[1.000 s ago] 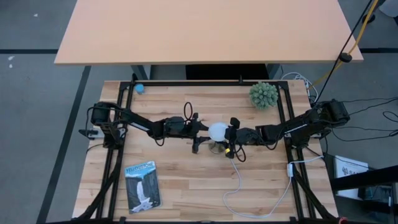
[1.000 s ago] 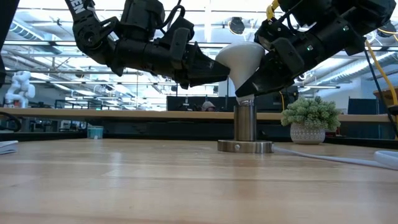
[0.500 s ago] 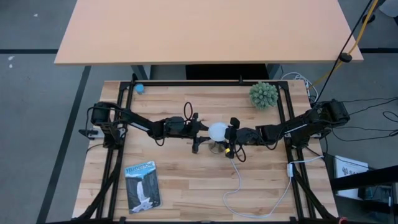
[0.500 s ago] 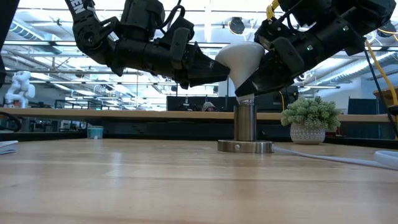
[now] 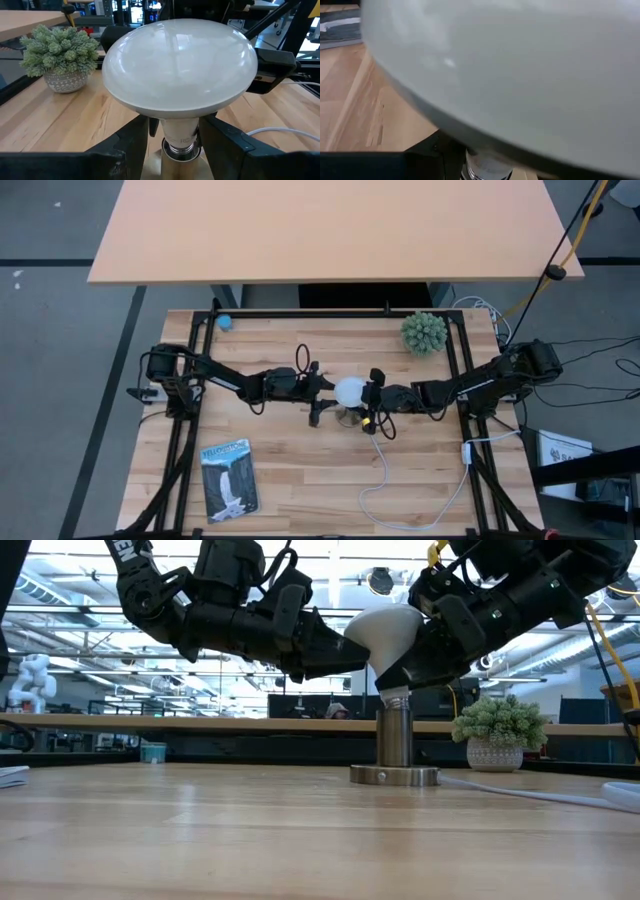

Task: Screw lightbulb
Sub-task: Insert the lightbulb into the lamp

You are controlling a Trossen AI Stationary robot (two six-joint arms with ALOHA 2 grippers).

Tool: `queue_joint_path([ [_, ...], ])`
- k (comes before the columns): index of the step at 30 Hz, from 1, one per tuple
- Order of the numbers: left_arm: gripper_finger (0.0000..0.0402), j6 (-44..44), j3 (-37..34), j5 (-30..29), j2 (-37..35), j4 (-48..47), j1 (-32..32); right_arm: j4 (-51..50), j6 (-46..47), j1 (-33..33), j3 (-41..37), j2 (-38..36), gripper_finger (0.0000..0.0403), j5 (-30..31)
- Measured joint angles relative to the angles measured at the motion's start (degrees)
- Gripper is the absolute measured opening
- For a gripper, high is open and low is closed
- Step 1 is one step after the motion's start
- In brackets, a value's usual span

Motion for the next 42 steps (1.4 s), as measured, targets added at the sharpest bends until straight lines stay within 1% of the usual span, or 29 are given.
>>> queue_joint_path([
  [3, 0.0179, 1.88, 0.0, -0.02, 0.0, -0.01, 0.0, -0.04, -1.79, 0.02, 0.0, 0.0, 0.0183, 0.74],
  [9, 0.0179, 2.81, 0.0, -0.33, 0.0, 0.0, 0.02, -0.07, -1.86, 0.02, 0.01, 0.0, 0.0186, 6.2],
  [12, 0.0179, 2.83, 0.0, -0.33, 0.0, -0.04, 0.02, -0.1, -2.1, 0.02, 0.02, 0.0, 0.0193, 6.03],
  [15, 0.0179, 2.84, 0.0, -0.28, 0.0, -0.04, 0.2, -0.3, -2.1, 0.02, 0.02, 0.0, 0.0198, 4.51],
  [30, 0.0179, 2.81, 0.0, -0.17, 0.0, 0.0, 0.17, -0.09, -1.88, -0.26, 0.02, 0.0, 0.0199, 4.45],
  [34, 0.0179, 2.85, 0.0, -0.31, 0.0, 0.02, 0.17, -0.09, -0.5, -0.75, 0.02, 0.0, 0.0199, 4.51],
  [42, 0.0179, 2.81, 0.0, -0.79, 0.0, 0.02, 1.53, -0.41, -0.25, -1.18, 0.02, 0.0, 0.0199, 4.55],
])
